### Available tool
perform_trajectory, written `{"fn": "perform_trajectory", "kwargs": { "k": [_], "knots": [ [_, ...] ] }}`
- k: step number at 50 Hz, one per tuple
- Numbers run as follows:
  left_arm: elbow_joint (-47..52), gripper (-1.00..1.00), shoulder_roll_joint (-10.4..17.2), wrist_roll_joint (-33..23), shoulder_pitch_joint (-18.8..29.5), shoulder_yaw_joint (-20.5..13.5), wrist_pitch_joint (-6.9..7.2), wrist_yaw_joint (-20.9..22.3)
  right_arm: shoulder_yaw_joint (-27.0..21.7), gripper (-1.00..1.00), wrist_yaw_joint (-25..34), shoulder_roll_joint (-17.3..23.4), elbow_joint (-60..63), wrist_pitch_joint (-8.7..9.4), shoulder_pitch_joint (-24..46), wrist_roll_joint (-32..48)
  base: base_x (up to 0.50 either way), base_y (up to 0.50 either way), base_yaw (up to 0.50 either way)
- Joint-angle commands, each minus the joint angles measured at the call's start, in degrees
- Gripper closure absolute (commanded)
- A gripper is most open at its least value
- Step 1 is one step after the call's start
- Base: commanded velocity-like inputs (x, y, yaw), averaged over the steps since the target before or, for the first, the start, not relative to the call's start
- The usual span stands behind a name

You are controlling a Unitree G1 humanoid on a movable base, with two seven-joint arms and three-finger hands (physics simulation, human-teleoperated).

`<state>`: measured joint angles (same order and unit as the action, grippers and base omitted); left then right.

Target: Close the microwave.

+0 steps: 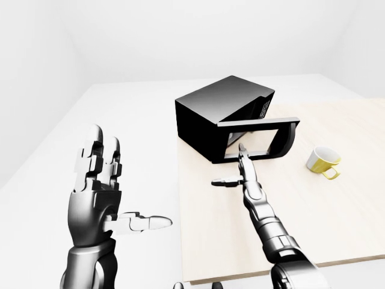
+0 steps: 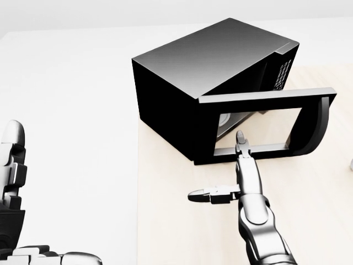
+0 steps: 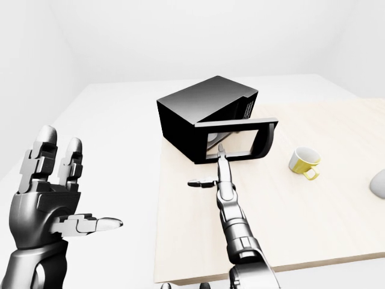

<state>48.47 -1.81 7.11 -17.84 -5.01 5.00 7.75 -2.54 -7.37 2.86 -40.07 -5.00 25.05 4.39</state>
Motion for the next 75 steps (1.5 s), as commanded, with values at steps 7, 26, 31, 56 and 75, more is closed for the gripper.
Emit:
{"fn": "perform_trajectory", "kwargs": {
  "k": [7, 26, 31, 56, 75],
  "knots": [
    [0.0, -1.00, -0.1, 0.0, -0.4, 0.2, 0.00, 0.2, -1.4, -1.00, -1.5, 2.5, -19.4, 0.00, 11.7, 0.0, 0.00, 0.00, 0.00],
    [-0.6, -1.00, -0.1, 0.0, -0.3, 0.1, 0.00, 0.3, -1.8, -1.00, -2.4, 2.8, -32.9, 0.00, 26.2, 4.7, 0.00, 0.00, 0.00],
    [-0.6, -1.00, 0.0, 0.0, -0.4, 0.3, 0.00, 0.3, -2.3, -1.00, -1.8, 2.7, -33.4, 0.00, 28.7, 5.5, 0.00, 0.00, 0.00],
    [0.2, -1.00, -0.1, 0.3, -0.4, -0.1, 0.00, 0.5, -3.6, -1.00, -0.6, 1.3, -35.9, 0.00, 33.9, 8.3, 0.00, 0.00, 0.00],
    [0.0, -1.00, -0.2, 0.5, 0.0, -0.7, 0.00, 0.6, -3.4, -1.00, -1.0, 2.2, -33.5, 0.00, 30.7, 8.0, 0.00, 0.00, 0.00]
  ]
}}
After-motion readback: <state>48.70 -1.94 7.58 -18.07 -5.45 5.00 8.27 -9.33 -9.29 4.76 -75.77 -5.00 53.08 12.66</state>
